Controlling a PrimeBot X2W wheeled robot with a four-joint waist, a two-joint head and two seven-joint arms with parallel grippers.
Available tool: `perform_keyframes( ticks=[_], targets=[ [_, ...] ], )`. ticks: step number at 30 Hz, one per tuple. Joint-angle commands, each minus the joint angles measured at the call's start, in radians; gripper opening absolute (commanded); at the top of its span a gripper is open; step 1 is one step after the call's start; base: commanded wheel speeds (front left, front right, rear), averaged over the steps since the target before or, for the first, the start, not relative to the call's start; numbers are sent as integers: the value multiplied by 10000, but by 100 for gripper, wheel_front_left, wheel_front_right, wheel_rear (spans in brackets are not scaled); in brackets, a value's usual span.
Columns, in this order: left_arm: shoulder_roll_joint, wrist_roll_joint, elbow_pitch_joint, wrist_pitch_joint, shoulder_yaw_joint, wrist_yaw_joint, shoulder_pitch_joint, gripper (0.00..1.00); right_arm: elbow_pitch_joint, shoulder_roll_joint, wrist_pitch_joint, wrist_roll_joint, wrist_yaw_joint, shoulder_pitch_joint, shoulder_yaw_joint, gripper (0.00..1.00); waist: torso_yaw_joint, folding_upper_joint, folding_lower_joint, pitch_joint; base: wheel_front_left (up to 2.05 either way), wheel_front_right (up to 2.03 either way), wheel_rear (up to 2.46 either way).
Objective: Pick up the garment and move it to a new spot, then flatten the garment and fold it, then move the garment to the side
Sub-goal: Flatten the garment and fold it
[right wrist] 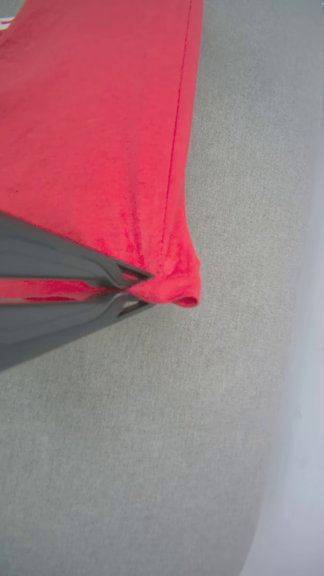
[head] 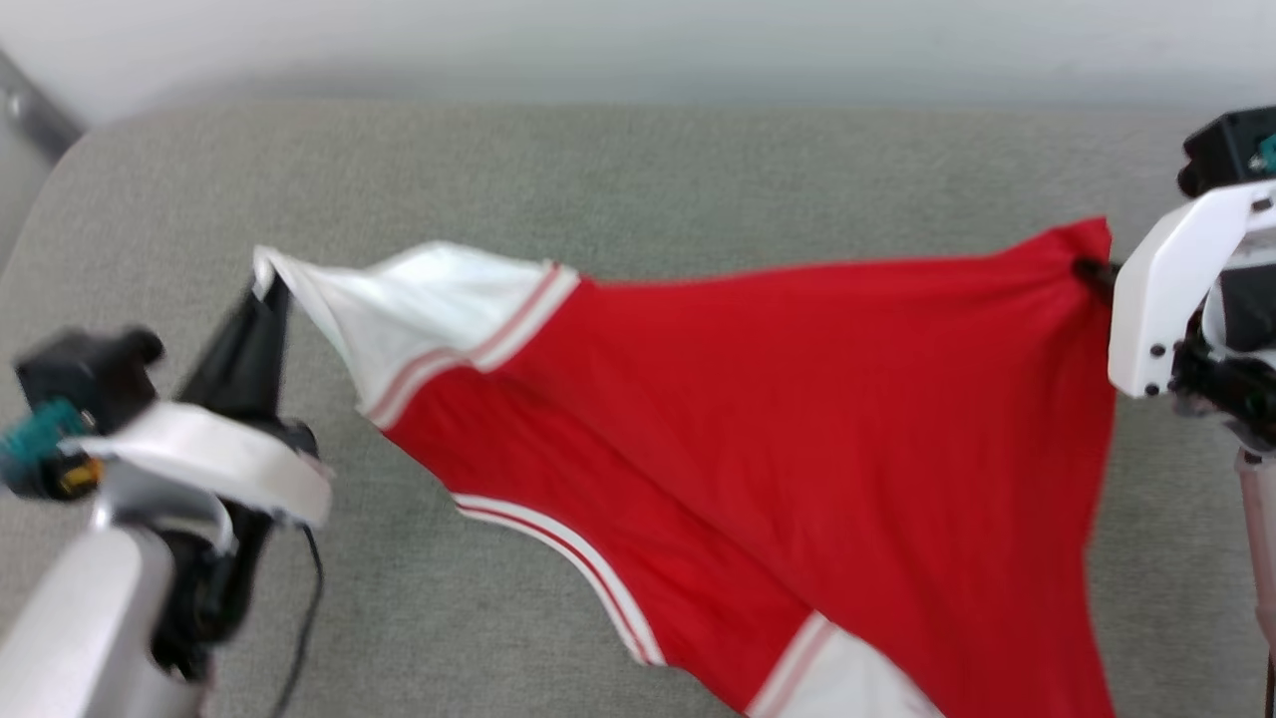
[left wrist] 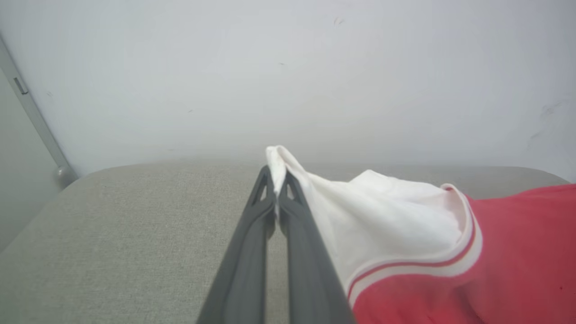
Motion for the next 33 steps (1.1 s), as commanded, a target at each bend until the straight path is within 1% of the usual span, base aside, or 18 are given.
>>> perform_keyframes(
  ticks=[1,4,8,14,18,26,33],
  targets=[
    [151,-42,192,92,156,-77,-543,0,99,-4,-285,-112,-6,-308,-16,0,-423,0,-1,-555,0,0,0],
    [255,-29,689,321,187,-280,-1687,0,300,-43,-808,40,-7,-788,59,0,-584,0,-1,-761,0,0,0],
    [270,52,1640,470,240,-483,-3360,0,566,-257,-1471,227,-9,-1611,196,0,-802,0,-1,-696,0,0,0],
    [333,169,3203,312,388,-934,-6236,0,836,-579,-2502,138,-12,-3241,540,0,-1048,0,-1,22,0,0,0],
    [502,543,3940,334,274,-1161,-8159,0,988,-654,-3337,-69,-12,-4524,652,0,-1197,0,-1,845,0,0,0],
    [730,1068,5035,163,237,-1527,-11618,0,1275,-397,-4731,-961,-12,-7103,578,0,-1333,0,-1,2713,0,0,0],
    [926,1356,5687,-106,237,-1759,-13826,0,1451,-301,-5622,-1612,-12,-8995,695,0,-1380,0,-1,4397,0,0,0]
  ],
)
